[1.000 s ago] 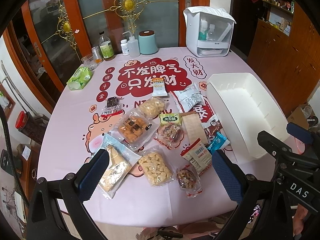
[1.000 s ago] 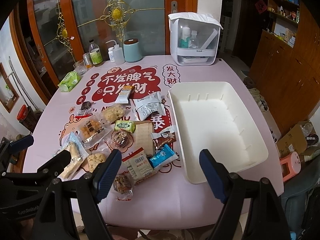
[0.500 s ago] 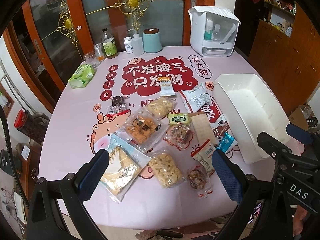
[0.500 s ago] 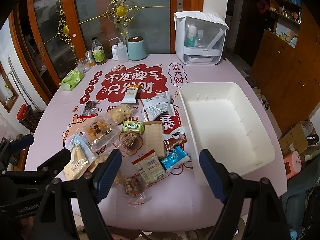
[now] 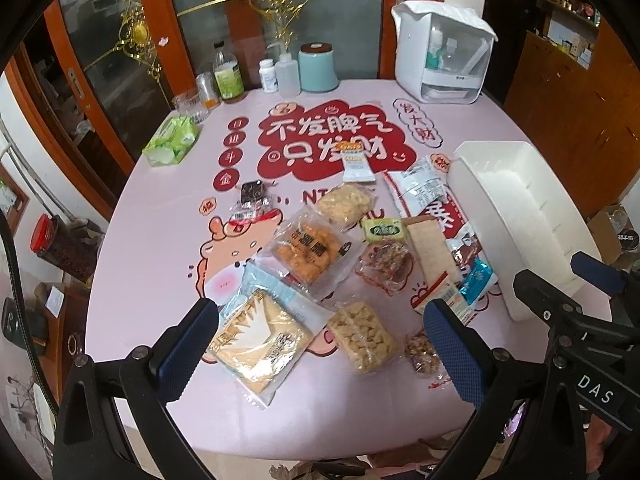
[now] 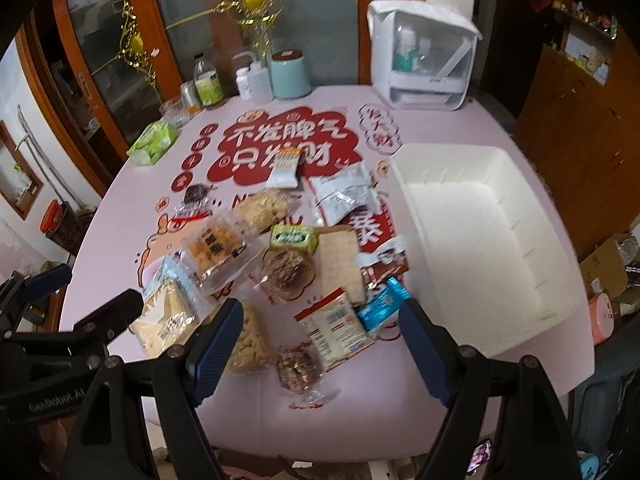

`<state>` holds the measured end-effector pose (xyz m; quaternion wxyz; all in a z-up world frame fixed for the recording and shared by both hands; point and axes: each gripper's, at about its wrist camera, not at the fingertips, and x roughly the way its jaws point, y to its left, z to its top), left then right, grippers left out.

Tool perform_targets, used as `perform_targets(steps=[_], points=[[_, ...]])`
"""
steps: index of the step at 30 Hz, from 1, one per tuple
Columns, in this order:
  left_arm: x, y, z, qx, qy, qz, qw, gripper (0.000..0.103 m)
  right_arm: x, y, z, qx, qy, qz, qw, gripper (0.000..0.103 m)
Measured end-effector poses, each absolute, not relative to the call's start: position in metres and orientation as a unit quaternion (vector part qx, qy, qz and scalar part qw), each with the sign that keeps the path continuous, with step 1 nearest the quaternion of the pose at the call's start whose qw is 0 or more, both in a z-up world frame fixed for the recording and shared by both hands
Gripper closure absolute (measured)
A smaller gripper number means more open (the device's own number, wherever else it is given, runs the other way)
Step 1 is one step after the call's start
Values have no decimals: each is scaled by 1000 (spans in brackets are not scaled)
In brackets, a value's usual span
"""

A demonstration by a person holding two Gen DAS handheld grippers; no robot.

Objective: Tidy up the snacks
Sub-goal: 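Grasp the tan bread bag with the left tool while the right tool grasps the cracker bag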

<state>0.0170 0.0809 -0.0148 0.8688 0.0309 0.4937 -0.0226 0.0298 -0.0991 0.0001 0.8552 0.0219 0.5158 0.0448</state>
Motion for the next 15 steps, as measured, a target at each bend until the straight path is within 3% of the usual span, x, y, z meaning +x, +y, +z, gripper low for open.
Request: perform_targets(steps=[15], points=[[55, 181, -91, -70, 578, 74, 809, 1, 47, -52, -79, 4, 602, 118, 790, 22]])
